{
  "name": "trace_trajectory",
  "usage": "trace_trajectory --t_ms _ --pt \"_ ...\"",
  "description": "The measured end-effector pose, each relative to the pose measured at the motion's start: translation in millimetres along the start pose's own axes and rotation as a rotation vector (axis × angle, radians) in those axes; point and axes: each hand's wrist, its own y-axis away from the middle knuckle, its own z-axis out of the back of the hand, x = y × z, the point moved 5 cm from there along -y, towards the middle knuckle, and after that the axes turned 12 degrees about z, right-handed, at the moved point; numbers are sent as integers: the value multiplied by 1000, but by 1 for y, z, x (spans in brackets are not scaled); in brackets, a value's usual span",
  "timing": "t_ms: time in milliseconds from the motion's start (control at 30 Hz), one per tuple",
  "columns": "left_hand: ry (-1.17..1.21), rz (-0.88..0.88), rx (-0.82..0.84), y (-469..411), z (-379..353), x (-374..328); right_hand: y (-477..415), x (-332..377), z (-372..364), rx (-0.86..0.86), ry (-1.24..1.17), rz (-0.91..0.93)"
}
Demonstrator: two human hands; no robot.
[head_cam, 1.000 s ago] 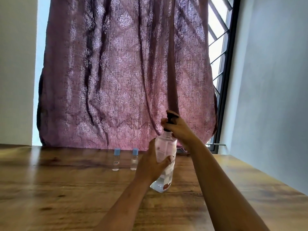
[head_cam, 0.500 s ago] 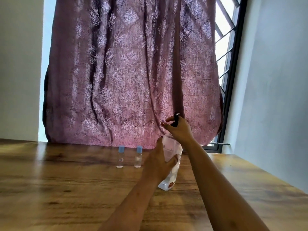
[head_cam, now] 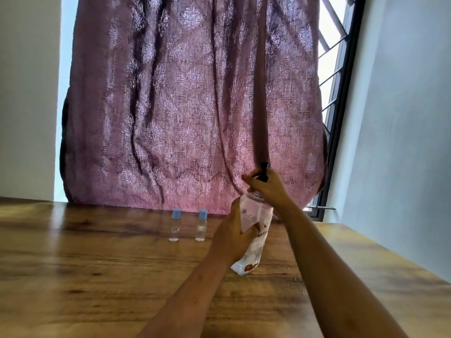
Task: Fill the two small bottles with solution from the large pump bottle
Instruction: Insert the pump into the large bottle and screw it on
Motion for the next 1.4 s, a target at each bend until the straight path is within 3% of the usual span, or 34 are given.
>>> trace_trajectory --t_ms 67,167,300,400,567,900,1133,1267,1333,1400 --pt "-6 7 -26 0 0 1 6 -2 -5 -93 95 53" --pt "-30 17 -43 -1 0 2 11 -4 -10 -107 44 72" --pt "-9 60 -53 -3 1 9 22 -7 -14 -52 -185 1" --pt "-14 76 -45 -4 1 9 30 -6 -3 -150 -366 51" --pt "-1 76 -29 -3 1 10 27 -18 14 -321 -195 9" --pt "-13 82 -34 -6 0 13 1 -14 -15 -67 130 45" --pt "-45 54 -42 -5 0 10 22 -19 8 -217 -163 31" --pt "-96 41 -23 -5 -4 5 21 -11 24 -346 -88 70" --pt "-107 40 -17 -5 -6 5 16 -10 22 -321 -70 59" --pt "-81 56 -18 -6 -5 8 12 -7 9 -187 -97 47"
